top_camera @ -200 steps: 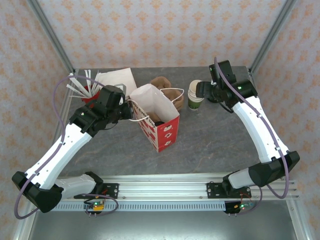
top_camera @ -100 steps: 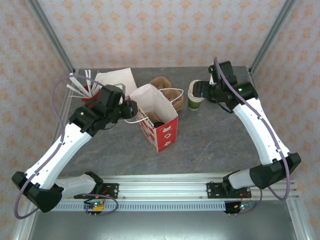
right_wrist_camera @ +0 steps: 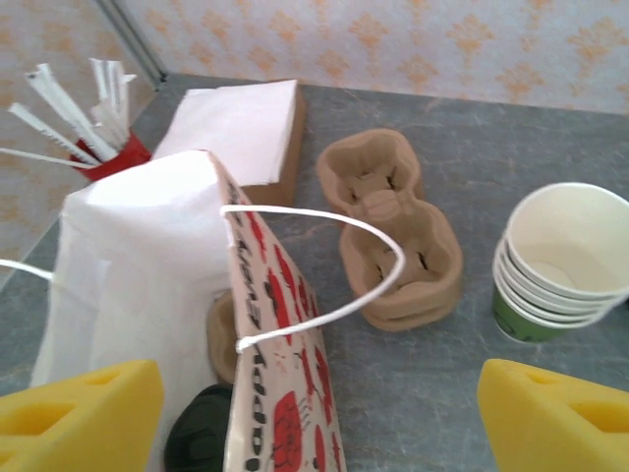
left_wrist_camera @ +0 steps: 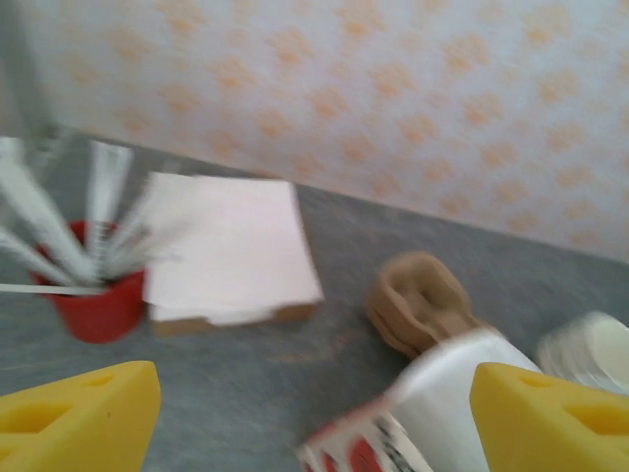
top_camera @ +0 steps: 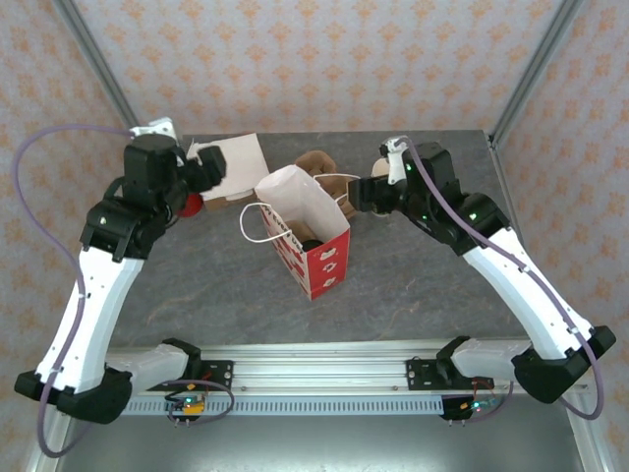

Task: Pack the takeout coffee

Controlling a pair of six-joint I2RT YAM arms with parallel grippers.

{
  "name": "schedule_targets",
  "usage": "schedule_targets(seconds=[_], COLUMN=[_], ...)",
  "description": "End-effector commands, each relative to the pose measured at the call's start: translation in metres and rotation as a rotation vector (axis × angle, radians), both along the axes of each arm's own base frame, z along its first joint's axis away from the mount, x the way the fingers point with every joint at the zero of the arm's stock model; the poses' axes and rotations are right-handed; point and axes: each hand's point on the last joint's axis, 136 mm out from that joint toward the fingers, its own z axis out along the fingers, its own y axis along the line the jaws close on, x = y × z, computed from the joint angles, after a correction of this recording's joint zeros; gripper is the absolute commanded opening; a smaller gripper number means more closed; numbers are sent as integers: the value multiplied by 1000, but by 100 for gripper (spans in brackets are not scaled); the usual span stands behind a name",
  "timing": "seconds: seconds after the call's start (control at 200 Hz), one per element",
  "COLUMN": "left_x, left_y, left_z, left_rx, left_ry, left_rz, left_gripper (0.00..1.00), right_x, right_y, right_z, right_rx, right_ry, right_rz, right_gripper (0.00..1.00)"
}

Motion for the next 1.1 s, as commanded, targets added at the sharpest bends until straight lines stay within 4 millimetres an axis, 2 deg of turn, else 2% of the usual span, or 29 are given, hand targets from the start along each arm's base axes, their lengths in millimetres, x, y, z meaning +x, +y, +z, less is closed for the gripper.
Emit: schedule_targets(seconds=[0.0, 0.225, 0.385, 0.49, 0.686, 0.711, 0.726, 0.751, 1.091], left_x=[19, 61, 91, 113, 154, 156, 161, 165, 200], left_y=[36, 80, 115, 131, 146, 148, 150, 153, 174], left_z=[-36, -84, -97, -108, -133, -131, -142, -146, -183], left_rx=[74, 113, 78, 91, 78, 81, 80, 77, 30], left_ry=[146, 330, 352, 377, 429, 427, 451, 457, 515], left_rz=[99, 177, 236, 255, 241, 247, 248, 249, 259], left_gripper=[80, 77, 70, 61, 46, 45, 44, 44, 35], right_x=[-2, -2, -1, 2, 7, 7, 7, 7, 9], right_y=[13, 21, 24, 26, 26, 26, 26, 26, 27], right_z=[15, 8, 4, -1, -10, -11, -11, -11, -17], right_rx=[49, 70, 80, 68, 42, 38, 38, 37, 21], right_ry=[-74, -63, -63, -52, -32, -29, -27, -25, -9], right_rz=[61, 91, 99, 101, 86, 87, 86, 87, 82], right_gripper=[84, 84, 84, 84, 84, 84, 84, 84, 84])
